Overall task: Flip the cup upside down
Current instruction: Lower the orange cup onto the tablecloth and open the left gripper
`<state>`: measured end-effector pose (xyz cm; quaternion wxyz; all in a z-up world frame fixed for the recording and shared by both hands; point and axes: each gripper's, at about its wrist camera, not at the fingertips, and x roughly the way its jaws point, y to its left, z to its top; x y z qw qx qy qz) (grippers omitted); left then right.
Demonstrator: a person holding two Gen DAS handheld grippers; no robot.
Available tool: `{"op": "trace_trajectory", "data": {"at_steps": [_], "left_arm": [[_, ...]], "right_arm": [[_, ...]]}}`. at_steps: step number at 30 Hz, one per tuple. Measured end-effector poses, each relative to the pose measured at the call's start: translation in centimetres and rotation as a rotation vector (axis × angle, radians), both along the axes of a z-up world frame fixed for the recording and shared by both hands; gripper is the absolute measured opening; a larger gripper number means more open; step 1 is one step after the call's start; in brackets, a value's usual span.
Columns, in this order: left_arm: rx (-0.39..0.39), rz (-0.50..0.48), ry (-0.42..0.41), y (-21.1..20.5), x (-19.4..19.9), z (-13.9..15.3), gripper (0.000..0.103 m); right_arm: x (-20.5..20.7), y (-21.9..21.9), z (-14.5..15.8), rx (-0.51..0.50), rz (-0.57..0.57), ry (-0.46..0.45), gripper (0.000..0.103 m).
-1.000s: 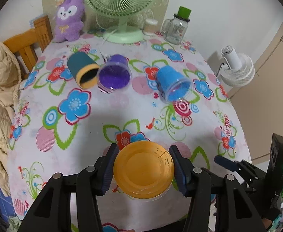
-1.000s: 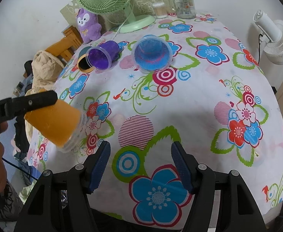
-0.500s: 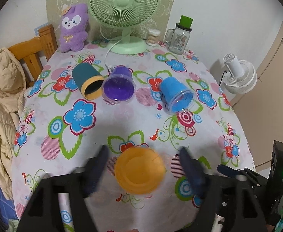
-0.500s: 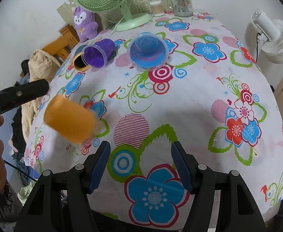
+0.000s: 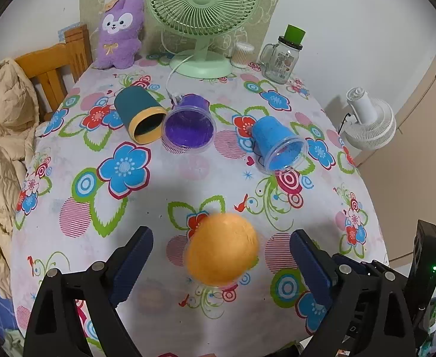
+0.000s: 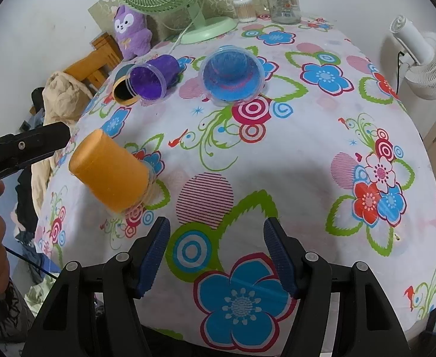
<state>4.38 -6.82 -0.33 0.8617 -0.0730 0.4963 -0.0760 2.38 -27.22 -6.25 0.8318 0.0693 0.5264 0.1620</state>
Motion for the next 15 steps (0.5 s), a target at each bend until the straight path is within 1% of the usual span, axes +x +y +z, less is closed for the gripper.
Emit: {"op": "trace_trajectory", "data": {"at_steps": [4,10,11,13,15], "left_arm": [[0.000,0.003,0.001,0.1,-0.1,-0.1,0.094],[-0.023,0.014,-0.010,0.7,-0.4,-0.1,0.094],[-0.031,0.021,-0.020,0.9,-0.5,0.0,0.094],[-0.050,0.062,-0.064,1.7,-1.0,0.4,0.094],[-0.054,0.090,-0.098,2.3,-1.3,0.7,0.095]], "right_arm": [[0.0,0.2,0.1,-0.003,0.001,-0.004,0.069],[0.1,0.8,0.5,-0.005,0.005,-0.018,0.069],[0.1,0.9,0.7,-0.008,0.003,-0.026,0.069],[0.2,1.1,0.9,-0.017,-0.003,-0.039,0.069],[0.4,1.3,1.0,-0.030,-0.015,-0.051,0.069]]}}
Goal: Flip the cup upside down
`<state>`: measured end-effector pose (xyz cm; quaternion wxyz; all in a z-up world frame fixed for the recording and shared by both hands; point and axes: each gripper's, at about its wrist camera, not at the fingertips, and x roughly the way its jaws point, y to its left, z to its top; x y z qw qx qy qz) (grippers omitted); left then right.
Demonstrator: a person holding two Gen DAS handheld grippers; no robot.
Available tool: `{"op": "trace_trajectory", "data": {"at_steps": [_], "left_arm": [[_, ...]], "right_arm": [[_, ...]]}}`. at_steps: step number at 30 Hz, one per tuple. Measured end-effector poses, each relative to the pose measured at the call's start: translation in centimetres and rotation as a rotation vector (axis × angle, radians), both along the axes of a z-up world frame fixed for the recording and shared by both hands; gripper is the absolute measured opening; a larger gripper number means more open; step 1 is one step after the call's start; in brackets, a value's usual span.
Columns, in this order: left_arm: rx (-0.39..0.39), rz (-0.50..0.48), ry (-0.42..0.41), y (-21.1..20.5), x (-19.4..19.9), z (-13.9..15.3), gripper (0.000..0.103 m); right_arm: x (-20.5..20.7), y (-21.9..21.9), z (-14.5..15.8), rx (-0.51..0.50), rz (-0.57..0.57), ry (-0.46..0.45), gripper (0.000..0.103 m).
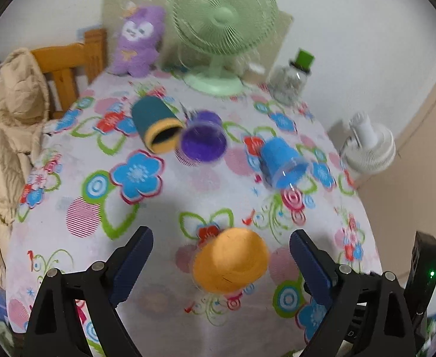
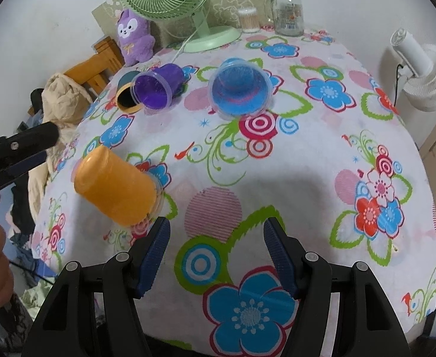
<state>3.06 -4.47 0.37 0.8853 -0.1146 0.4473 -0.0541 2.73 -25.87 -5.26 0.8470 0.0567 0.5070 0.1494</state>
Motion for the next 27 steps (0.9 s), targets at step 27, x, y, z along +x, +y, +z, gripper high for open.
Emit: {"op": "trace_trajectory", "data": {"at_steps": [27], "left_arm": [[0.054,0.034,-0.136,3.5,-2.8,0.7,0.097]], "right_arm": [[-0.6,5.5,6.3,-0.109,0.002,-0.227,0.076]]}}
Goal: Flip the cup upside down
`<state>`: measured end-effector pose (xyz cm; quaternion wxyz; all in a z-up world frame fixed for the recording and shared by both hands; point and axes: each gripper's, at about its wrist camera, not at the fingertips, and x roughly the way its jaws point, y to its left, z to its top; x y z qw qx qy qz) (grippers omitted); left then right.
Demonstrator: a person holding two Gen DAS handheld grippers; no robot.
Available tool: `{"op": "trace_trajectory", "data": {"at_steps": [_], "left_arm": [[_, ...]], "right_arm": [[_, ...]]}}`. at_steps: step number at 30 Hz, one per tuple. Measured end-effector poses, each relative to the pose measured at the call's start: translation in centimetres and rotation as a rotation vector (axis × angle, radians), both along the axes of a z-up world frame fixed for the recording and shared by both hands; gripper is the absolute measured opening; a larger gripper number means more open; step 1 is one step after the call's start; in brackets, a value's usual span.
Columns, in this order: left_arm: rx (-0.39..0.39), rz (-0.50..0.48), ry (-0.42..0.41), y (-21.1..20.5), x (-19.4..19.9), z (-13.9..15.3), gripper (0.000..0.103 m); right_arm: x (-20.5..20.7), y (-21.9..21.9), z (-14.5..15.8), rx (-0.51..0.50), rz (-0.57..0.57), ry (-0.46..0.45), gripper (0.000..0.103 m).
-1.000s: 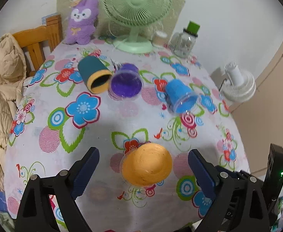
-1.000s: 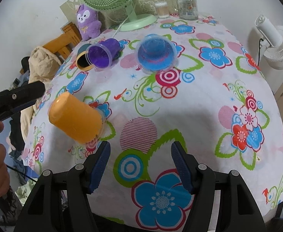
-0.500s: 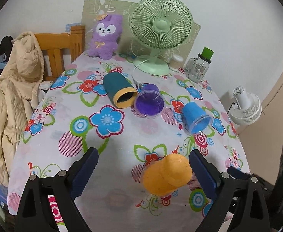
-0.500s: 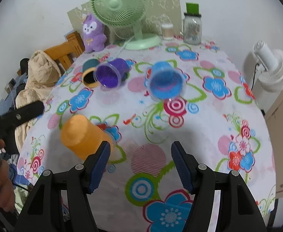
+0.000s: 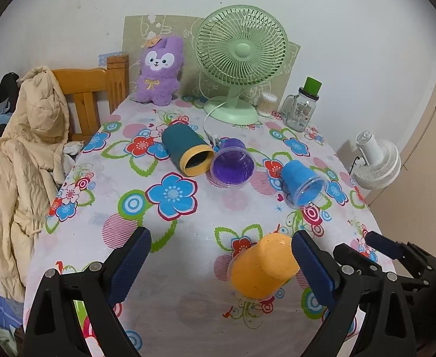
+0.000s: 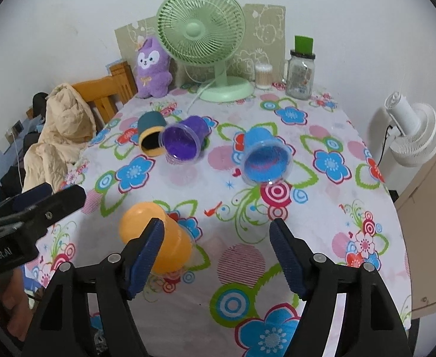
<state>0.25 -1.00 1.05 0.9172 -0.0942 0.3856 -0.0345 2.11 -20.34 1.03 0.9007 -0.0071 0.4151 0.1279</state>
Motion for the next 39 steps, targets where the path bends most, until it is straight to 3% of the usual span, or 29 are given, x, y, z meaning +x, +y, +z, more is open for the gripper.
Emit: {"op": "trace_trajectory", "data": {"at_steps": [39], "left_arm": [[0.002,-0.018,-0.027,1.0,-0.8,0.4,0.101]], "right_arm": [[0.0,2.5,1.3,-0.032,0.026,-0.040,0.076]]}}
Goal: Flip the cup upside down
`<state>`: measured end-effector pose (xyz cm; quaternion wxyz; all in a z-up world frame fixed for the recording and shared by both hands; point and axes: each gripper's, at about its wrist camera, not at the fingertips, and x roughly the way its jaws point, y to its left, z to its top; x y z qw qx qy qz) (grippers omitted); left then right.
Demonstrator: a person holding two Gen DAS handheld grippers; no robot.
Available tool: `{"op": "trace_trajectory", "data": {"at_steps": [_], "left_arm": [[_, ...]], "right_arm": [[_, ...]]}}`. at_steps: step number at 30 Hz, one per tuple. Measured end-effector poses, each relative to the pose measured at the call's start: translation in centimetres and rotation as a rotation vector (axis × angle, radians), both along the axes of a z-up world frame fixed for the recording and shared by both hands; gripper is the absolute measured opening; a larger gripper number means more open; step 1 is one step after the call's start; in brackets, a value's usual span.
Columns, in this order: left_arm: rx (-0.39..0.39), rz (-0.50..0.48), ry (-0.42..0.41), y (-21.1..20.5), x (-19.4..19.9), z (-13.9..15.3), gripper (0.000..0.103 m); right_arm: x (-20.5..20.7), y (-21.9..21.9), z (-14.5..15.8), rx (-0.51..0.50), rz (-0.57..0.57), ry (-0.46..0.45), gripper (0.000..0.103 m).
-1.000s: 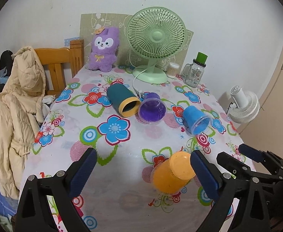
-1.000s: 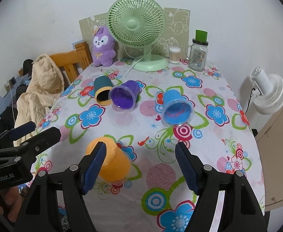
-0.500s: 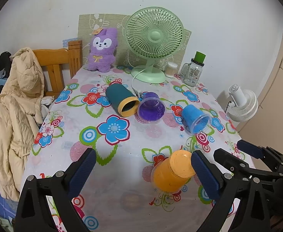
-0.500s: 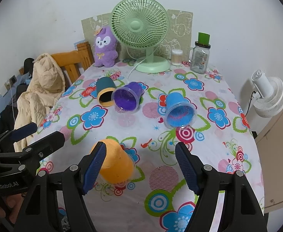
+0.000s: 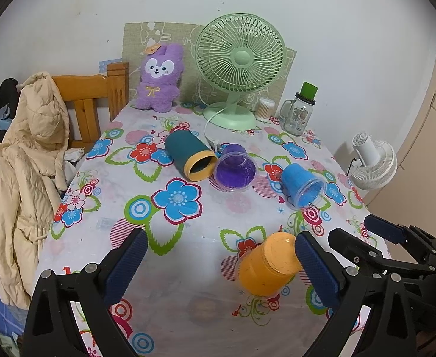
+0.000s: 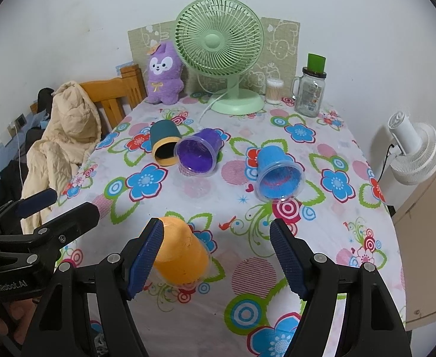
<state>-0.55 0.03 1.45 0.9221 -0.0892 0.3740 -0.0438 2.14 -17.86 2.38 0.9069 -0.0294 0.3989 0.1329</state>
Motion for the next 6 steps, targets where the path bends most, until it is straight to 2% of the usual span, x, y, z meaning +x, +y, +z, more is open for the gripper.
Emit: {"op": "trace_trajectory", "data": {"at_steps": [6], "left_arm": [[0.001,0.002,-0.001,-0.02,0.00,0.05,0.101]], "right_arm": [[0.00,0.02,0.00,-0.001,0.000,0.002,0.076]]}}
